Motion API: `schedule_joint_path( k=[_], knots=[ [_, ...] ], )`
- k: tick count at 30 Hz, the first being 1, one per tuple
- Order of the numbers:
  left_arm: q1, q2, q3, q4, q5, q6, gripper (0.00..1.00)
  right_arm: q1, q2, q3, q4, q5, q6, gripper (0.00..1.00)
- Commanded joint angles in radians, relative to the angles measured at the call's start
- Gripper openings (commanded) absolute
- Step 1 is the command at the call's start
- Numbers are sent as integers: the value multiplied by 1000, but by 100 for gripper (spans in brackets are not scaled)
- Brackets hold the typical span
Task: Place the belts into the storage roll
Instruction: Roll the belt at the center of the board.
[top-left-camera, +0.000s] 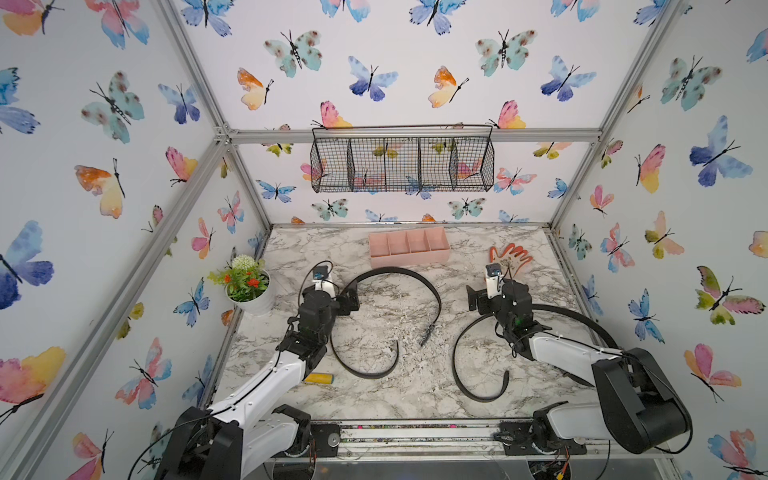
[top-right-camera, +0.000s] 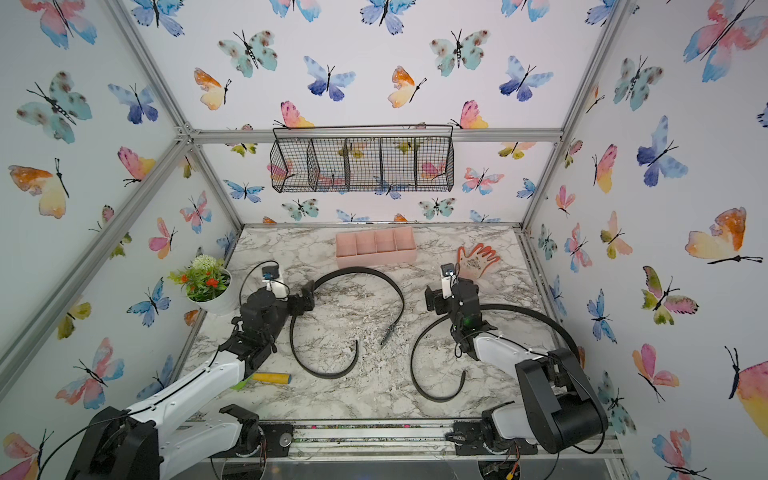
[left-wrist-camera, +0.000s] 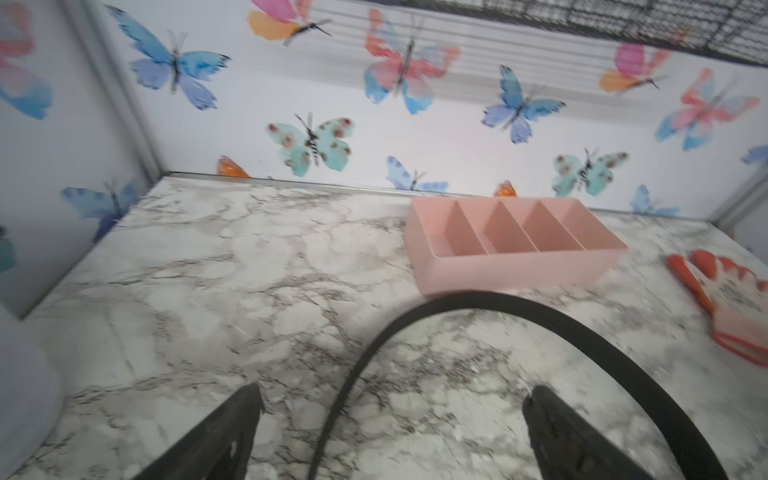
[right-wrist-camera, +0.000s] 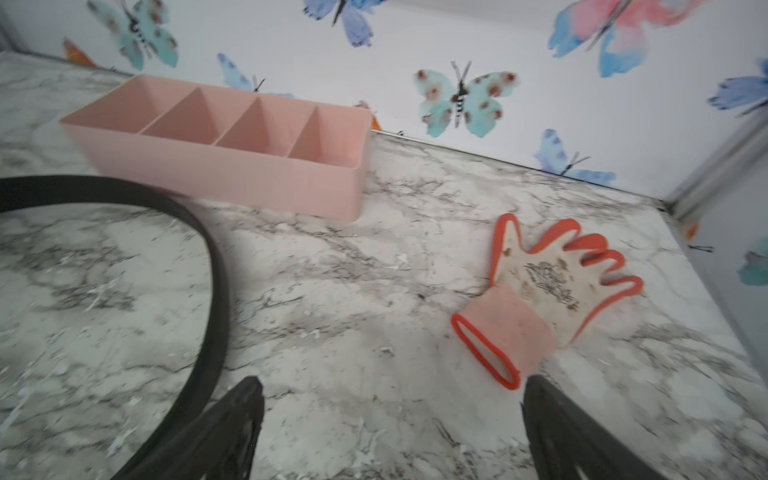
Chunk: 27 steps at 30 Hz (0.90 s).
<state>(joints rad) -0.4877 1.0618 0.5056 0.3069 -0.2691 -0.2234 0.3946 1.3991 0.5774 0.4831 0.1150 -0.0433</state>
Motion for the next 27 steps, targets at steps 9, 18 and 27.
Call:
schedule_joint_path(
  k=[9,18,27],
  knots=[
    [-286,52,30,-456,107,-384,98,34,245,299,-264,-310,-9,99],
    [-480,182,44,-500,88,-385,99,95,423,495,-372,-371,-33,95],
    [-552,357,139,-627,-3,-341,84,130,603,659,-481,-255,-22,80]
  ],
)
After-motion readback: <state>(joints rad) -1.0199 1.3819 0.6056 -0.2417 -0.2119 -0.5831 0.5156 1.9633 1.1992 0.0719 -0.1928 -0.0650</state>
